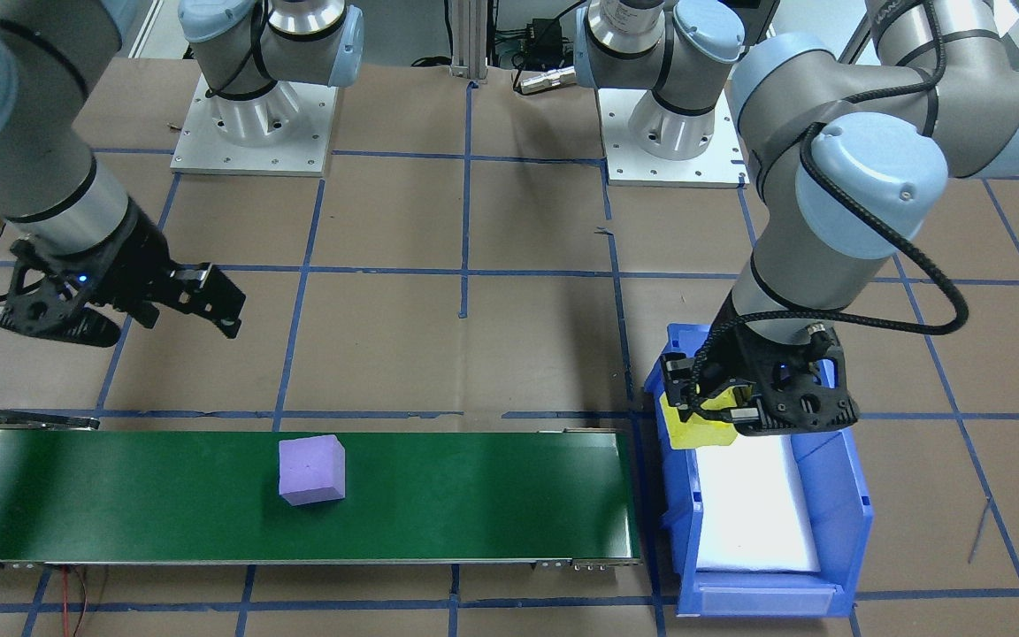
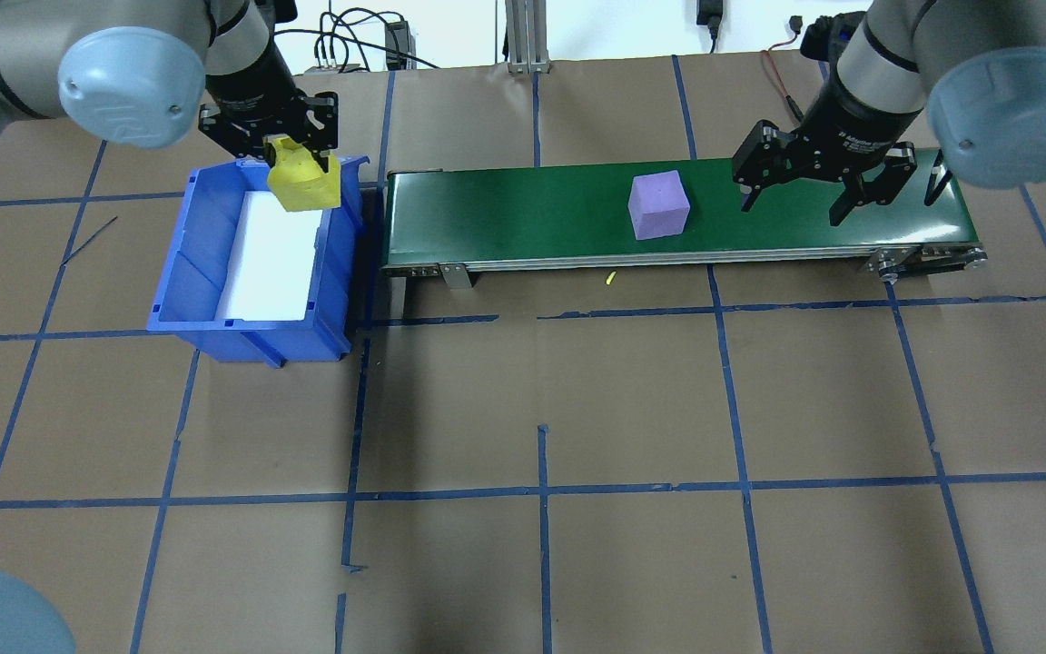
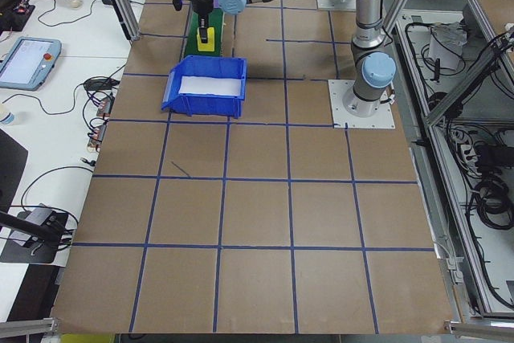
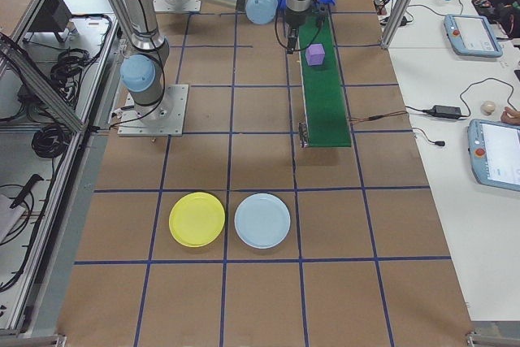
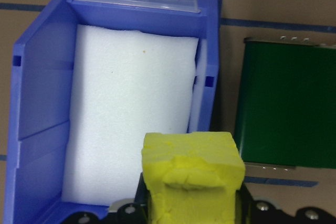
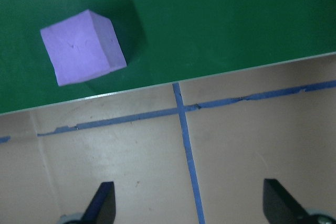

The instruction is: Move block left to right into plate

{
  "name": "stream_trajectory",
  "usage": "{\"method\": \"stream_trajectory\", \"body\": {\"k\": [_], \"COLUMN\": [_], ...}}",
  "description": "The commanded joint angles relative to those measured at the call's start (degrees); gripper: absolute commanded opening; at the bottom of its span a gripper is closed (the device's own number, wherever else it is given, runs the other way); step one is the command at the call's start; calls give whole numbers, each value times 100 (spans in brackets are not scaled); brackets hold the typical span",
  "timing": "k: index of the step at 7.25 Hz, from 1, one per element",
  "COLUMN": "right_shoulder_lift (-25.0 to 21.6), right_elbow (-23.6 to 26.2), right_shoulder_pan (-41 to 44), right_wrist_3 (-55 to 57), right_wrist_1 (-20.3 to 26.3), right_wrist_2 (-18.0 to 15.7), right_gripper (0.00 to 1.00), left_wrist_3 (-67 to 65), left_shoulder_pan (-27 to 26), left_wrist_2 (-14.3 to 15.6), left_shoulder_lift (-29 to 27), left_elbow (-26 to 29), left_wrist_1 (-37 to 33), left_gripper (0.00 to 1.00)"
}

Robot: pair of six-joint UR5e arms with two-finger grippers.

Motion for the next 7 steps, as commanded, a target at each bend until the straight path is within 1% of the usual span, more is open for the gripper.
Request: {"method": "stream_trajectory", "body": {"k": [1, 2, 3, 5, 7], "right_shoulder_lift": [795, 999, 1140, 1141, 1150], "right_elbow": [-639, -738, -739, -669, -651], "right_shoulder_pan": [-463, -727, -894, -896, -896], "right_wrist_3": [-420, -1066, -1533, -1608, -1617], "right_wrist_1": [-240, -310, -319, -398, -407], "right_wrist_2": [337, 434, 444, 435, 426], "right_gripper": [100, 100, 100, 100, 100], "left_wrist_3": [-134, -457, -434, -505, -636], "left_shoulder_pan": [-414, -687, -690, -795, -883], "left_wrist_2": [-58, 3, -6, -23, -58], "left_shoulder_lift": [-415, -557, -688, -917, -1067], "left_elbow": [50, 120, 103, -20, -47], "left_wrist_1": [347, 584, 587, 735, 1147], "left_gripper": [28, 29, 29, 29, 32]}}
